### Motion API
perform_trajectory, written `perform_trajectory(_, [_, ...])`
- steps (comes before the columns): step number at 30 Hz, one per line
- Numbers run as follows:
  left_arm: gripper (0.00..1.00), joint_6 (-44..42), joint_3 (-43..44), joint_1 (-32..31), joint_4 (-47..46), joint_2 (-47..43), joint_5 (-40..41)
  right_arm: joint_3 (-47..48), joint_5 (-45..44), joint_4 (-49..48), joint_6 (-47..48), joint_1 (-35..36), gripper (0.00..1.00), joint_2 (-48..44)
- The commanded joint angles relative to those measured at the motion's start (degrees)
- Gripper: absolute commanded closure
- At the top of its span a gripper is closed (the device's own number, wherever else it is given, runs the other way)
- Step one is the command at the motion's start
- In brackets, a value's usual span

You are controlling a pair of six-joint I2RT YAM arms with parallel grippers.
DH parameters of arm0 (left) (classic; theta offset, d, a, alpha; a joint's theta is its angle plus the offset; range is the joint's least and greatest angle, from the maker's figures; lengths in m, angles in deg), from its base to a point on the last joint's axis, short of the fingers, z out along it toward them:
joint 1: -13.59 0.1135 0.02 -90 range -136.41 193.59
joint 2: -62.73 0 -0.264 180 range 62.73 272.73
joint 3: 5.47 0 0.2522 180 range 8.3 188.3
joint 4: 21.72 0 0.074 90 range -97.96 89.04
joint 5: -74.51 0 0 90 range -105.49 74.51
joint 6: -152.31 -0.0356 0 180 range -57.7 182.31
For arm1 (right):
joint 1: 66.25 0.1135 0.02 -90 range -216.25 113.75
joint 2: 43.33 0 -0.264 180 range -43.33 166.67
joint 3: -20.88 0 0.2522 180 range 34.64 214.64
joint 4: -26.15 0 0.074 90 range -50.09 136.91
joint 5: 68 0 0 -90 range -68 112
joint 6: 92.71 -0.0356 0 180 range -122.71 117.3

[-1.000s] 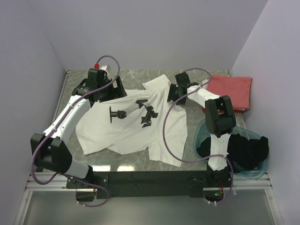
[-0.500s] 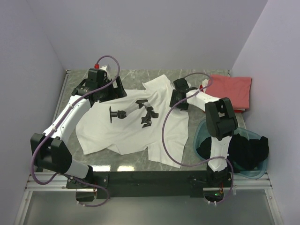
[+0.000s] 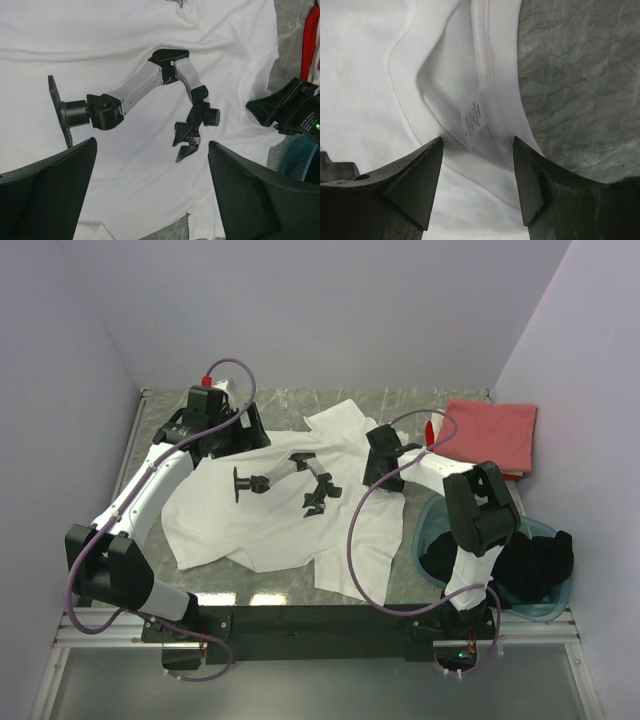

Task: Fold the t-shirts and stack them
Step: Fold the tshirt

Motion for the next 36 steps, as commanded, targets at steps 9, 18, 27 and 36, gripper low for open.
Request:
perform_trajectory(9, [0.01,0.51,4.58,10.8,-0.84,13.31,3.42,3.9,-0.29,10.16,-0.87,3.74,0.34,-8.86])
perform_trajectory(18, [0.01,0.42,15.56,11.16,1.88,26.59,11.59,30.41,6.22,13.75,5.99,1.8,0.32,5.94])
perform_trajectory(27, [0.01,0.16,20.76,11.25,2.23,35.65,13.09,53.04,12.99,18.15,7.4,-1.8,0.32,24.68])
perform_trajectory(36, [0.01,0.16,23.65,11.42,3.11,40.66,13.7,55.86,15.02,17.8,7.05,-3.29,0.32,31.45])
